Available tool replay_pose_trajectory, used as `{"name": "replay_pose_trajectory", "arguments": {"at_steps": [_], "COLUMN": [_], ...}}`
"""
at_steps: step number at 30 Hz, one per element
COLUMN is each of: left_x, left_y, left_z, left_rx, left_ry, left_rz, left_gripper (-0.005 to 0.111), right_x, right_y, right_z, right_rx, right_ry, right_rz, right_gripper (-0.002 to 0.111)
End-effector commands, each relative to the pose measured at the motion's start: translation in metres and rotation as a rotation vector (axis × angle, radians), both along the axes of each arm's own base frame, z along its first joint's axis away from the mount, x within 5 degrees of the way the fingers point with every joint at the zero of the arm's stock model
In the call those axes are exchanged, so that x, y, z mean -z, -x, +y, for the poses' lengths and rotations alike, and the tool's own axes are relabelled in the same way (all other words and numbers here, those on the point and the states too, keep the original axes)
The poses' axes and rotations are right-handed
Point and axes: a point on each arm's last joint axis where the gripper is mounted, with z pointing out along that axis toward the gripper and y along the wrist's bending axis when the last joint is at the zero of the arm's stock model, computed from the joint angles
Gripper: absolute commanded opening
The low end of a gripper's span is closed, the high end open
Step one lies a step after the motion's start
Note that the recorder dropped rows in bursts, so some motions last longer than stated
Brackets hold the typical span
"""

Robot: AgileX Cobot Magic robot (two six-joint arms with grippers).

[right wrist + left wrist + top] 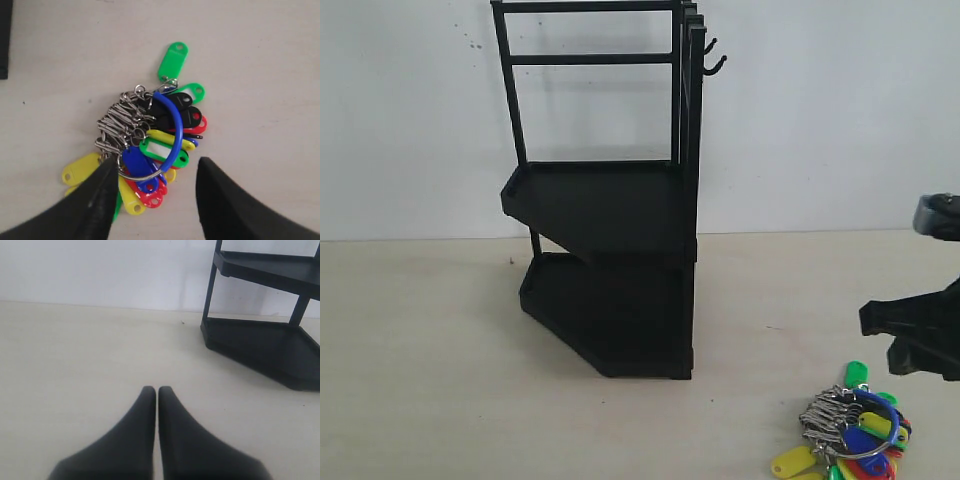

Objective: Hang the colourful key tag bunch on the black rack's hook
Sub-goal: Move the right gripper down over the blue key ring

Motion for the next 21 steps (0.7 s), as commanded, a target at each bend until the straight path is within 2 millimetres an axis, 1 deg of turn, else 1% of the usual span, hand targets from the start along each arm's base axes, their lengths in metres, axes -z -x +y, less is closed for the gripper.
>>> {"name": "replay_pose_trajectory", "arguments": {"at_steps": [1,5,8,11,15,17,19,21], "left_x": [0.000,0.000,0.000,0.000,0.000,0.000,0.000,0.000], "left_y": [0.000,0.000,0.000,0.000,0.000,0.000,0.000,0.000], "left_z": [0.000,0.000,0.000,0.000,0.000,0.000,0.000,0.000], "left_rx": [-0.003,-0.003,-0.003,-0.003,-0.003,-0.003,-0.003,-0.003], "left_ry": [-0.008,-0.008,-0.008,-0.008,-0.008,-0.008,-0.008,-0.008], "left_rz": [-0.007,-0.007,-0.007,-0.007,-0.007,-0.007,-0.007,-0.007], "left_gripper": [0.004,0.004,0.004,0.004,0.004,0.004,0.004,0.004], "right_x": [0.017,0.039,0.049,0.053,0.053,0.053,0.056,0.062], "right_y": [-0.016,-0.028,-0.034,-0.039,-0.040,-0.040,-0.042,-0.042], "right_z": [0.002,0.003,0.003,-0.002,-0.016,-0.016,-0.012,-0.009], "right_rx": [-0.022,-0.039,-0.050,-0.044,-0.002,-0.013,-0.039,-0.071], "right_ry": [-0.019,-0.020,-0.010,-0.005,-0.019,-0.026,-0.054,-0.072], "right_rz": [0.075,0.107,0.109,0.119,0.118,0.116,0.113,0.136], "right_gripper": [0.047,0.038,0.038,0.038,0.038,0.038,0.038,0.038]}}
